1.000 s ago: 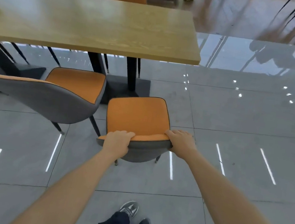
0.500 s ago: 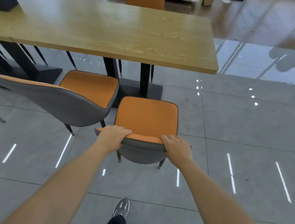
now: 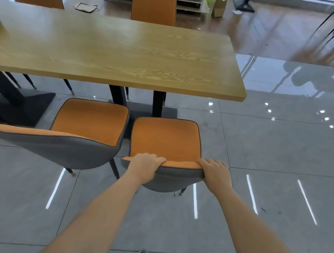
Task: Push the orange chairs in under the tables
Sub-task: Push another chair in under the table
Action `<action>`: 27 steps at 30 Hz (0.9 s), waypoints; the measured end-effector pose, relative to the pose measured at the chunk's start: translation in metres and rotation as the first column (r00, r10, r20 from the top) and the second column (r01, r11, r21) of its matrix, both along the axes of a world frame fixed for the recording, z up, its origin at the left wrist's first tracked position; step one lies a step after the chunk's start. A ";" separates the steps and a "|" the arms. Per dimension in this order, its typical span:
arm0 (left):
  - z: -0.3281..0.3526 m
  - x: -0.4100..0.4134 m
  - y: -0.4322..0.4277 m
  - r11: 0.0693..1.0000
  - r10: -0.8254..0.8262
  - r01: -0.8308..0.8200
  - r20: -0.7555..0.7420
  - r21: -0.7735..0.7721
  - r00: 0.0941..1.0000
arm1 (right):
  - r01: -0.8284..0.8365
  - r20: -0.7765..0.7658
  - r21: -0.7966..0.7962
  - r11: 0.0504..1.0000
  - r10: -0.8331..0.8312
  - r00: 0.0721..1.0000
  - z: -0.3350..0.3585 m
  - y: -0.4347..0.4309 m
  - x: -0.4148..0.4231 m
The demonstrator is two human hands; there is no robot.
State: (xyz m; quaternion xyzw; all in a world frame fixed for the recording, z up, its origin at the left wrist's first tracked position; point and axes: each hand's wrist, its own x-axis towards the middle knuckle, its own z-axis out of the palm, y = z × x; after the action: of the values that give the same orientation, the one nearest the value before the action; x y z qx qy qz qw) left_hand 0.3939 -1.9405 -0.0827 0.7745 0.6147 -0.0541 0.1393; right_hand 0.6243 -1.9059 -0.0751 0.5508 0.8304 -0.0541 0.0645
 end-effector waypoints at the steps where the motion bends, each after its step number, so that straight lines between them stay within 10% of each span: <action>1: 0.000 -0.004 0.004 1.000 -0.008 0.008 -0.005 0.003 1.000 | -0.002 -0.003 0.000 1.000 0.002 1.000 0.000 0.003 -0.003; 27: 0.005 -0.059 0.027 0.999 0.034 -0.031 -0.103 0.030 0.994 | 0.085 -0.049 -0.055 0.995 -0.088 0.995 0.003 0.008 -0.064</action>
State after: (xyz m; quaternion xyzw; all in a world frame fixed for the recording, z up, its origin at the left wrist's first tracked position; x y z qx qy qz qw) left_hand 0.3351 -1.9132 -0.0778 0.7623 0.6345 -0.0830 0.0970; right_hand 0.5598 -1.8978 -0.0720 0.5829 0.8053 -0.0929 0.0553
